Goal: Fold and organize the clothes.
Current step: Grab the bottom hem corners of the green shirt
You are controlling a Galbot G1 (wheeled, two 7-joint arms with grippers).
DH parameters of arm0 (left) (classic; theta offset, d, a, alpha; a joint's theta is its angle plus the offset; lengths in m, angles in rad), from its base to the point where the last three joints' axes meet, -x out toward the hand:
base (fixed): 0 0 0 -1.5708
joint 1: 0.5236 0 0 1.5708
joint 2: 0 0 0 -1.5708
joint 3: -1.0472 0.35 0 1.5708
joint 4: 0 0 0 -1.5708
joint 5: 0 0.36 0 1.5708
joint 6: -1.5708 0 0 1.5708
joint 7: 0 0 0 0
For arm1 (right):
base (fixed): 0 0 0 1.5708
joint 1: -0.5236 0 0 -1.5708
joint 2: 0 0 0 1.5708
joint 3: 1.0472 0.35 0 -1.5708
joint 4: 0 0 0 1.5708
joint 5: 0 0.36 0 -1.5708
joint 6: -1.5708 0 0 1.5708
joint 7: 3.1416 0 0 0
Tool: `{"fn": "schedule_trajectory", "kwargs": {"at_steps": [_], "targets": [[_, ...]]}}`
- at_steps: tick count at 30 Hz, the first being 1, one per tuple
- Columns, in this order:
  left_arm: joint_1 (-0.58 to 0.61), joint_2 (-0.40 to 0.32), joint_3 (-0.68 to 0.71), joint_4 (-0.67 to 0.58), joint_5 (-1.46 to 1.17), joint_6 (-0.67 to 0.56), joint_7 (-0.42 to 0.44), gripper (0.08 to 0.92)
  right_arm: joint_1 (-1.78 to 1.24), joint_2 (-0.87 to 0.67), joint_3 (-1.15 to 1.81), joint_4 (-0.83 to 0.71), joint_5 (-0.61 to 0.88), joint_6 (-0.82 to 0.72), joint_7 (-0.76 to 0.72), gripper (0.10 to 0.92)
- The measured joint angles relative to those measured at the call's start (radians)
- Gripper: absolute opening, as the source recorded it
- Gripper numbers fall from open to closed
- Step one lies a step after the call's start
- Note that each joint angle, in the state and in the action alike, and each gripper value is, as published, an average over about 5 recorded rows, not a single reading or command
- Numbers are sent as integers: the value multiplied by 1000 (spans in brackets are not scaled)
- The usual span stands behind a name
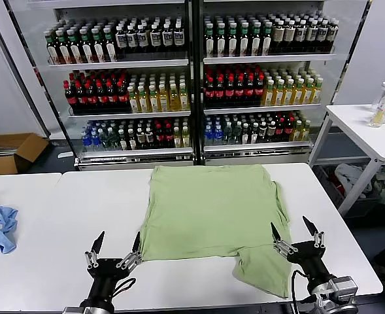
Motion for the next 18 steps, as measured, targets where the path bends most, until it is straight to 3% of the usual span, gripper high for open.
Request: {"fn": "schedule_trajectory", "kwargs": {"at_steps": [18], "targets": [[-138,66,77,129,-37,216,-80,823,-73,48,-26,-46,-15,-95,9,823]]}}
